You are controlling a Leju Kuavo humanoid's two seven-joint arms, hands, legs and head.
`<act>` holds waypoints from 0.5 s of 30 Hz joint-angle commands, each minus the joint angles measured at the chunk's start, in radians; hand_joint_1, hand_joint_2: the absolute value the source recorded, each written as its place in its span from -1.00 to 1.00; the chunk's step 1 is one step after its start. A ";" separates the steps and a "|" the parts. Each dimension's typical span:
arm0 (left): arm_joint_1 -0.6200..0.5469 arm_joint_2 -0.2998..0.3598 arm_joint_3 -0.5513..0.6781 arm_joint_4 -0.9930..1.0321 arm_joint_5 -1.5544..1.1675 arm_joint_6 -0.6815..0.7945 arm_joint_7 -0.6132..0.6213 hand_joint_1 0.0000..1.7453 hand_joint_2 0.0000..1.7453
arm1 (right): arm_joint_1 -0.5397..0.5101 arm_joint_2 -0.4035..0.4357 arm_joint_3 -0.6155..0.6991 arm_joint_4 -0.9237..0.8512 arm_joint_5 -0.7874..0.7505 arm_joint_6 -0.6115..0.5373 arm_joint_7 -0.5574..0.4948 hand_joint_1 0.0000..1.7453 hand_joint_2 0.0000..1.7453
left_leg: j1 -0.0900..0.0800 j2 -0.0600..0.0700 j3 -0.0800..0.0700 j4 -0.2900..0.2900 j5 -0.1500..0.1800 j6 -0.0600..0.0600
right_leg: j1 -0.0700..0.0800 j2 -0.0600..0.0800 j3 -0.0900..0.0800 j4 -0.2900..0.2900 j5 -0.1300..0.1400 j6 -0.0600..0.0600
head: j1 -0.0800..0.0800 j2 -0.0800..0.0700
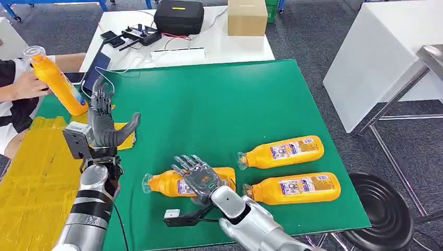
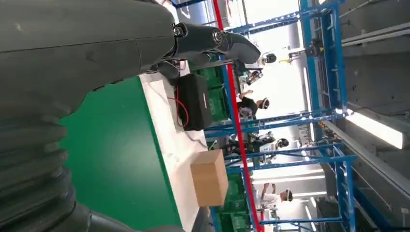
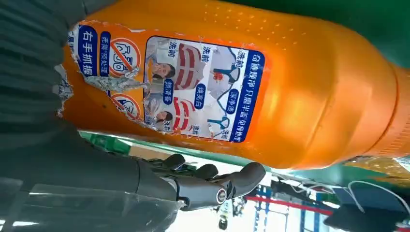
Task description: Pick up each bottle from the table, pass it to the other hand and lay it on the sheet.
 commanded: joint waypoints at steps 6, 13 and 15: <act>-0.003 -0.001 0.027 0.017 0.001 -0.002 0.006 -1.00 1.00 | -0.059 -0.003 -0.004 0.168 0.020 0.057 0.027 -1.00 -1.00 | 0.001 -0.003 0.004 -0.001 -0.001 -0.001 | 0.001 -0.001 0.005 -0.001 -0.001 0.000 | 0.000 0.000; 0.010 0.001 0.034 0.003 0.003 -0.002 0.006 -1.00 1.00 | -0.060 -0.001 -0.010 0.179 0.022 0.066 0.047 -1.00 -1.00 | 0.002 -0.004 0.006 0.000 -0.001 -0.001 | 0.001 -0.002 0.008 -0.001 -0.002 0.000 | 0.000 0.000; 0.016 0.002 0.037 -0.003 0.003 -0.005 0.007 -1.00 1.00 | -0.061 -0.002 -0.010 0.178 0.032 0.073 0.068 -1.00 -1.00 | 0.002 -0.003 0.007 -0.001 -0.001 -0.001 | 0.001 -0.001 0.007 -0.001 -0.002 0.000 | 0.000 0.000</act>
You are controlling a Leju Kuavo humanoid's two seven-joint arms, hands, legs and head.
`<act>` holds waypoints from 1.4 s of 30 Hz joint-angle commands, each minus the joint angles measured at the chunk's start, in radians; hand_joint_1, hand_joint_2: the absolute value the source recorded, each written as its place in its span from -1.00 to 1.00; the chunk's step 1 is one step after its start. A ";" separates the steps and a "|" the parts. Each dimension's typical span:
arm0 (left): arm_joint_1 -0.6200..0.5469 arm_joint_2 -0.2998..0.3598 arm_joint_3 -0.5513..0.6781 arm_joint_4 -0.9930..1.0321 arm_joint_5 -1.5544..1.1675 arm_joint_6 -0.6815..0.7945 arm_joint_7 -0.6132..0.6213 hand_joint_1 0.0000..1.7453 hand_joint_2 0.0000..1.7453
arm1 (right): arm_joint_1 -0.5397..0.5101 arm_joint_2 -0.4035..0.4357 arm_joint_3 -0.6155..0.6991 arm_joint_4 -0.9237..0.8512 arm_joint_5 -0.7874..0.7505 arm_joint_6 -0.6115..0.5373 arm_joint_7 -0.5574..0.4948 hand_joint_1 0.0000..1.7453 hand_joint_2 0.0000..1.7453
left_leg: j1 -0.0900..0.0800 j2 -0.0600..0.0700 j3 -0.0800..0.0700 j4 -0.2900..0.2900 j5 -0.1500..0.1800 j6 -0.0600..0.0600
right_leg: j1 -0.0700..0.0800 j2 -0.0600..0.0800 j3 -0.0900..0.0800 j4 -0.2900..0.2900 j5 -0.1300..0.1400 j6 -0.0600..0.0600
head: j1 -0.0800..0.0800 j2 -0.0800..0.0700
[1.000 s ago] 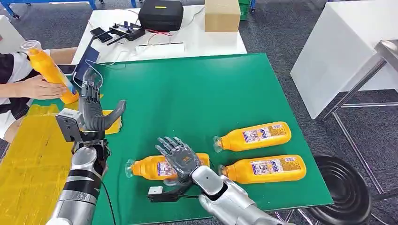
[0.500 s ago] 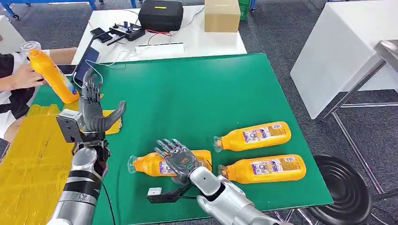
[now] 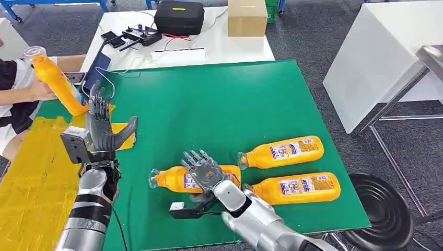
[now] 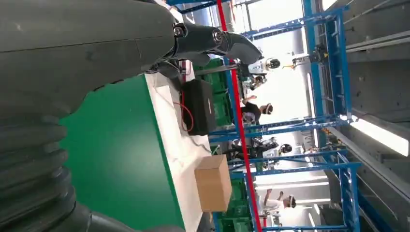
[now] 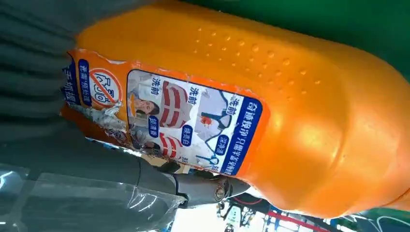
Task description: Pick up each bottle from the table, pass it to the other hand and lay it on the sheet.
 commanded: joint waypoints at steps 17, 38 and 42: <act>0.009 -0.001 0.039 0.002 0.009 -0.013 0.011 -1.00 1.00 | -0.039 -0.026 -0.030 0.127 0.011 0.110 0.045 1.00 1.00 | 0.002 -0.004 0.004 0.000 -0.001 -0.001 | 0.001 -0.002 0.006 -0.002 -0.001 0.000 | 0.000 0.000; 0.000 -0.003 0.033 0.033 0.027 -0.011 0.009 -1.00 1.00 | -0.059 -0.017 -0.056 0.139 -0.054 0.096 -0.005 1.00 1.00 | 0.001 -0.005 0.007 -0.001 0.000 -0.001 | 0.001 -0.003 0.008 -0.002 -0.001 0.000 | 0.000 0.000; 0.001 -0.003 0.034 0.032 0.028 -0.012 0.009 -1.00 1.00 | -0.055 -0.012 -0.071 0.127 -0.069 0.068 -0.010 1.00 1.00 | 0.001 -0.004 0.006 -0.001 0.000 -0.001 | 0.000 -0.003 0.007 -0.001 -0.001 0.000 | 0.000 0.000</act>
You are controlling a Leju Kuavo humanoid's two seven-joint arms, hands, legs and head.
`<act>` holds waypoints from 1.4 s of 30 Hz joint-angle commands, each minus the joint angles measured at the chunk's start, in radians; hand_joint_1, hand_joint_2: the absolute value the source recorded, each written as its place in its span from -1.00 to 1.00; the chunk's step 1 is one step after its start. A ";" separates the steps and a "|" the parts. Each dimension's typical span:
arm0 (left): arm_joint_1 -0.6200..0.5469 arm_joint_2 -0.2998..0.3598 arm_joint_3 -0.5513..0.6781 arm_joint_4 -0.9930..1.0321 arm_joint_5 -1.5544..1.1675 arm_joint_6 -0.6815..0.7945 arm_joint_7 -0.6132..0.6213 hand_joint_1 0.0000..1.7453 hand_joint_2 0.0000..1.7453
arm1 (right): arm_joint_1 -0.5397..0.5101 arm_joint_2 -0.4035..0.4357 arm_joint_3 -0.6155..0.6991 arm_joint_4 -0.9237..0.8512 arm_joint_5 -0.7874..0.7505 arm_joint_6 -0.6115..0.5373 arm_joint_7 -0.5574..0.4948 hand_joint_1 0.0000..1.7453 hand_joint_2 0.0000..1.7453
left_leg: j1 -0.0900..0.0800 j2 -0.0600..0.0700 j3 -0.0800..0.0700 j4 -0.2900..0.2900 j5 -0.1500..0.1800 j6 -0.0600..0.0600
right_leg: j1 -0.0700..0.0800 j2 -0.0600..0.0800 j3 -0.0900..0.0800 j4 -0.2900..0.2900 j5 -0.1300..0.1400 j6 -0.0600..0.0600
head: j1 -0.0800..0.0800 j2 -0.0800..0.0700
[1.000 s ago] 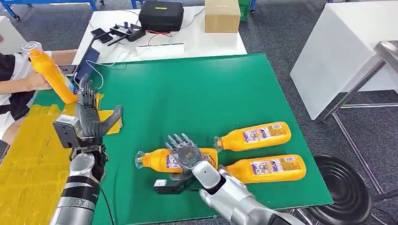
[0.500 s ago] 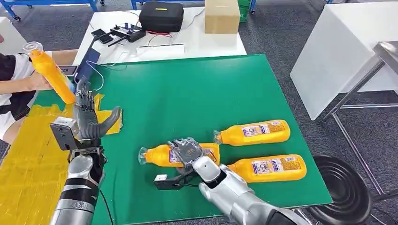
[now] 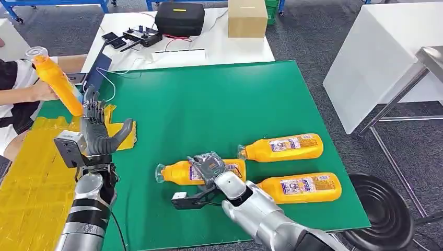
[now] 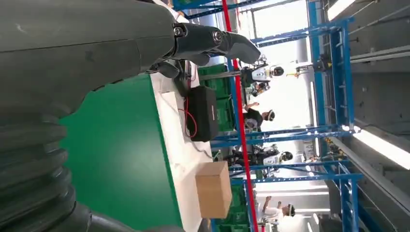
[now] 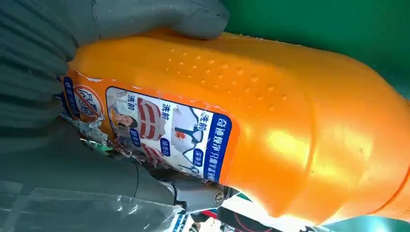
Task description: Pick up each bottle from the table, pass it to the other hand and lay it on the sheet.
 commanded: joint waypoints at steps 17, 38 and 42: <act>0.076 -0.011 -0.029 -0.072 0.001 -0.019 0.004 -1.00 1.00 | 0.323 -0.028 -0.342 -0.573 -0.353 -0.383 -0.279 1.00 1.00 | 0.002 -0.005 0.002 0.001 -0.003 -0.001 | 0.002 -0.003 0.003 0.000 -0.004 0.000 | 0.000 0.000; 0.102 -0.023 -0.081 -0.133 0.027 -0.061 0.008 -1.00 1.00 | 0.421 -0.001 -0.440 -0.739 -0.460 -0.475 -0.429 1.00 1.00 | 0.001 -0.003 -0.003 0.000 -0.002 -0.001 | 0.001 -0.001 -0.002 -0.001 -0.002 0.000 | 0.000 0.000; 0.072 0.046 -0.136 -0.033 0.127 -0.311 0.109 -1.00 1.00 | 0.431 0.002 -0.461 -0.771 -0.518 -0.493 -0.483 1.00 1.00 | 0.002 -0.004 -0.002 0.000 -0.002 -0.001 | 0.001 -0.002 -0.001 0.000 -0.003 0.000 | 0.000 0.000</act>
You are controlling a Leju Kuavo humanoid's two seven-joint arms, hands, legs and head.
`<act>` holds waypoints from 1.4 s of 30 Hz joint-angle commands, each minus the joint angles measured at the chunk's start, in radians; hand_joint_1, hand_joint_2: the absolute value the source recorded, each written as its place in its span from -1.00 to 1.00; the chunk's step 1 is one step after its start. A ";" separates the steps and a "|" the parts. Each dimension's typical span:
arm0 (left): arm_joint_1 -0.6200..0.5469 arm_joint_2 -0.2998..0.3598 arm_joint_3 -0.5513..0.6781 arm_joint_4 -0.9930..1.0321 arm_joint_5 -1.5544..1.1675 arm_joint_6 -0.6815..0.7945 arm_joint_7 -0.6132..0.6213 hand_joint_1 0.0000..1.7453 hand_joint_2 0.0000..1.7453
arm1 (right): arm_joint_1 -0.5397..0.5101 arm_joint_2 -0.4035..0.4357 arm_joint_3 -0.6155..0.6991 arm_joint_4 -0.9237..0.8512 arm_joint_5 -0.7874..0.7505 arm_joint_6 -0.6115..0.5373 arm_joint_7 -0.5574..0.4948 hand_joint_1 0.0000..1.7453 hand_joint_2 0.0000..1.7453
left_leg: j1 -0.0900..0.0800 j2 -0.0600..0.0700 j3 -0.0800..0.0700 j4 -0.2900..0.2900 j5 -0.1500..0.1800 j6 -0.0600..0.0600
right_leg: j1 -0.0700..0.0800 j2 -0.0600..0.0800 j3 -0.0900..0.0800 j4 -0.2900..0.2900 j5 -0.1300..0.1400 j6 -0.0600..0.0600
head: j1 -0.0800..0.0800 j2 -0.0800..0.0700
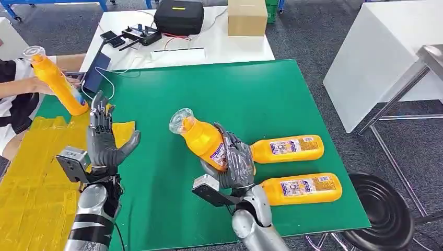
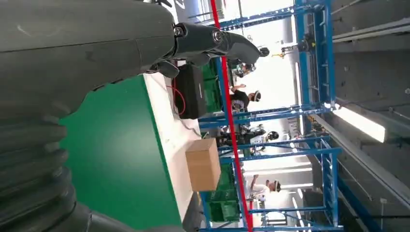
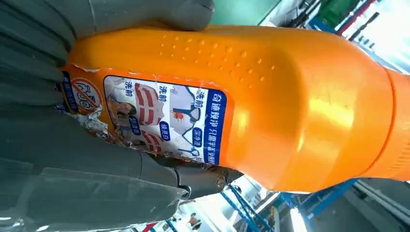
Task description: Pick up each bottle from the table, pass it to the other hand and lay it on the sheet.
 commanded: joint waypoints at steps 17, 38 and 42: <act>-0.048 0.128 -0.317 0.162 0.151 -0.507 0.016 -1.00 1.00 | -0.062 0.042 -0.026 0.066 -0.160 0.040 -0.165 1.00 1.00 | 0.001 -0.001 0.002 -0.001 -0.001 -0.001 | 0.000 0.000 0.003 -0.001 -0.001 0.000 | 0.000 0.000; -0.074 0.115 -0.334 0.193 0.158 -0.499 0.016 -1.00 1.00 | -0.081 0.065 0.081 0.177 -0.066 0.033 -0.155 1.00 1.00 | 0.002 -0.002 0.004 0.000 -0.002 -0.001 | 0.001 0.000 0.005 -0.001 -0.001 0.000 | 0.000 0.000; -0.101 0.107 -0.338 0.222 0.168 -0.501 0.022 -1.00 1.00 | -0.087 0.093 0.171 0.258 0.050 -0.033 -0.132 1.00 1.00 | 0.001 -0.001 0.003 -0.001 -0.001 -0.001 | 0.001 0.000 0.004 -0.001 -0.001 0.000 | 0.000 0.000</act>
